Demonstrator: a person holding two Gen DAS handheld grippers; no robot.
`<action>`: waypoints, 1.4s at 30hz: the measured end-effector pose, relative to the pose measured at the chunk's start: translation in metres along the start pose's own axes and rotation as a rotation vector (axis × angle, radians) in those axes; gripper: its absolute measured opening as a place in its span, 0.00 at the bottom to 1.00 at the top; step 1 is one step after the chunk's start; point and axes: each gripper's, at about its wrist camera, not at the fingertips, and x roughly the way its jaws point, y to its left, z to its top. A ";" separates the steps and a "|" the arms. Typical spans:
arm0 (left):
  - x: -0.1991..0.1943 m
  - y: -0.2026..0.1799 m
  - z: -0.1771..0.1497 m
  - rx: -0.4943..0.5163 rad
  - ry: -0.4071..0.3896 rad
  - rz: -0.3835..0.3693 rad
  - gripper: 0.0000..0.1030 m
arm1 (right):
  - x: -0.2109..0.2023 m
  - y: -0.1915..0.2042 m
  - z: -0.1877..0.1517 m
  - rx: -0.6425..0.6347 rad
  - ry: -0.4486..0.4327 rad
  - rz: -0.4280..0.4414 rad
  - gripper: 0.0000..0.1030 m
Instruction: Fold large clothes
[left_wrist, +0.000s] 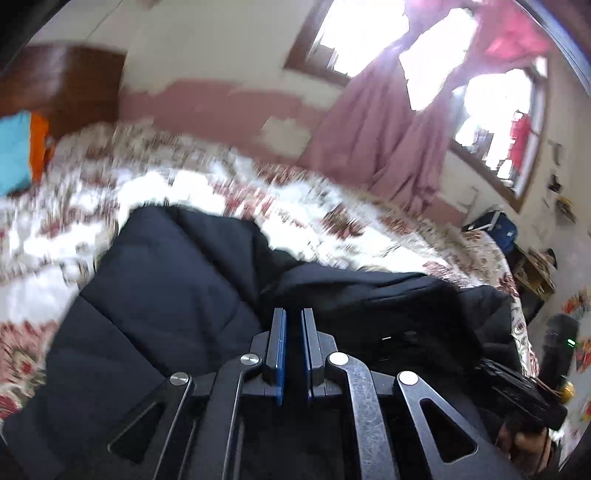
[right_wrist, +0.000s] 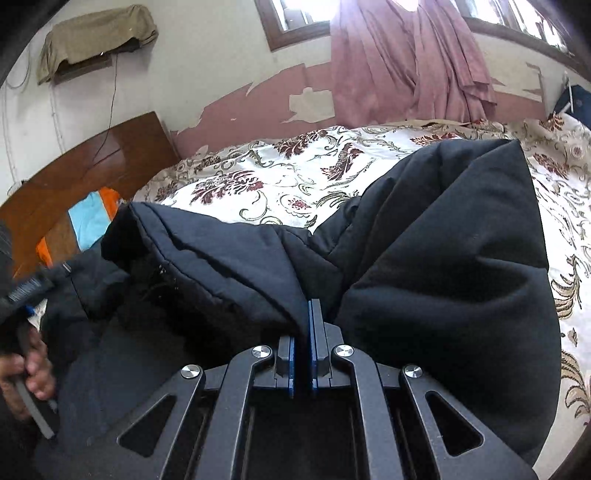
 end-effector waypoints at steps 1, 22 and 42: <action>-0.008 -0.006 0.003 0.020 -0.029 -0.004 0.08 | 0.000 0.000 0.000 -0.004 0.003 0.001 0.06; 0.077 -0.022 -0.005 0.054 0.240 -0.101 0.22 | -0.069 0.001 0.013 -0.014 -0.238 0.147 0.29; 0.071 -0.010 -0.027 0.028 0.188 -0.279 0.22 | 0.082 0.051 0.032 -0.292 0.411 0.059 0.07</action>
